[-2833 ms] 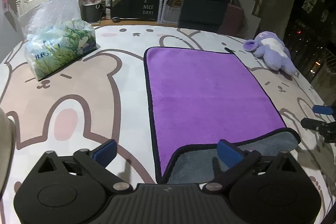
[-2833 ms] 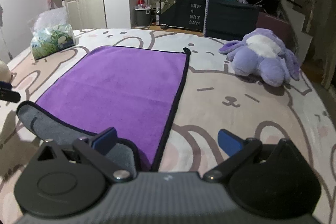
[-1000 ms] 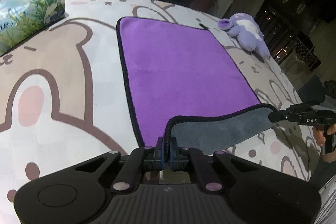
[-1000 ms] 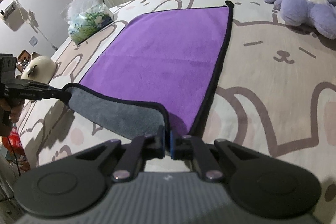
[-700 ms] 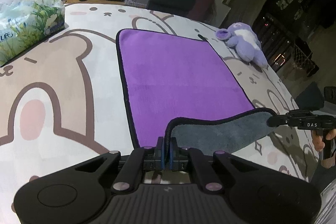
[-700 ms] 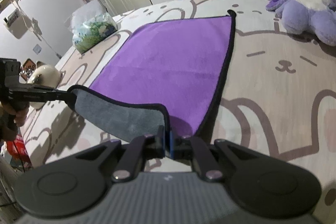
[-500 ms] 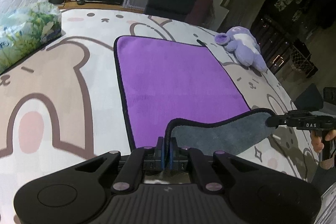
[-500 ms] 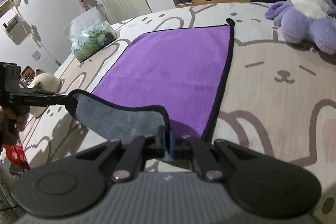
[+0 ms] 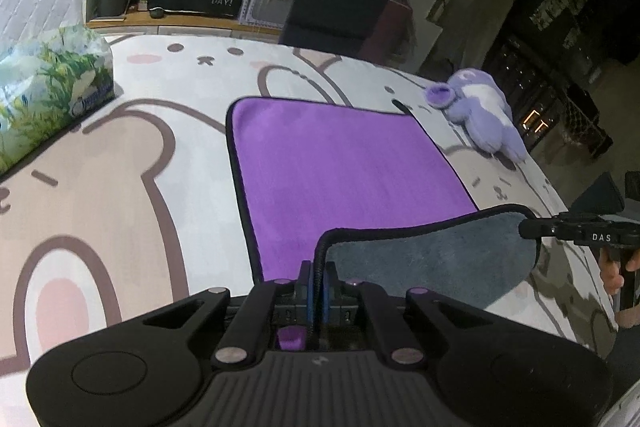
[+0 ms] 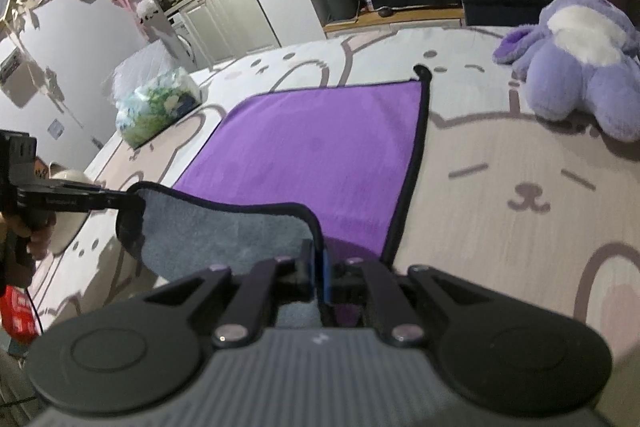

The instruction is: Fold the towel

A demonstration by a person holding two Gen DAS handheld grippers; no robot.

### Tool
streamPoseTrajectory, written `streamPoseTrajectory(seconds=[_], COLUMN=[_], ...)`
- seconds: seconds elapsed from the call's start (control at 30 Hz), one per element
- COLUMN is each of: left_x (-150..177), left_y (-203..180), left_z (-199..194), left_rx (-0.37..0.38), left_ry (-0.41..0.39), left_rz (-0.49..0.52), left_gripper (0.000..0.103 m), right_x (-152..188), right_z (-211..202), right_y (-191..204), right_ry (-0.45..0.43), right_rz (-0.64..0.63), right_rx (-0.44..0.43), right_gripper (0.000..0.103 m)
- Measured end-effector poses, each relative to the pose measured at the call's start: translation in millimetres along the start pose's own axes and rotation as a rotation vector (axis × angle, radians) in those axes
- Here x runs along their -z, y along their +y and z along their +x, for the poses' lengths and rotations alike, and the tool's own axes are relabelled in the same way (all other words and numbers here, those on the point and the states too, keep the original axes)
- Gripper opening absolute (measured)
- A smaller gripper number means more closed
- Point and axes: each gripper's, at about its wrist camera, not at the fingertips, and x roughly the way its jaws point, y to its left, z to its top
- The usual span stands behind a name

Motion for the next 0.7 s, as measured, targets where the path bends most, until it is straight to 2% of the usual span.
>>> streamPoseTrajectory(seconds=[0.7], left_x=[-81.3], left_y=[13.7], left_z=[39.2], left_rx=[-0.042], left_ry=[-0.055], left_rz=[0.033], left_gripper=[0.004], right_x=[-67.0], right_z=[33.1], right_y=[-31.2], right_ry=[-0.062], right_rz=[0.005], right_rx=[0.024], right_gripper=[0.005])
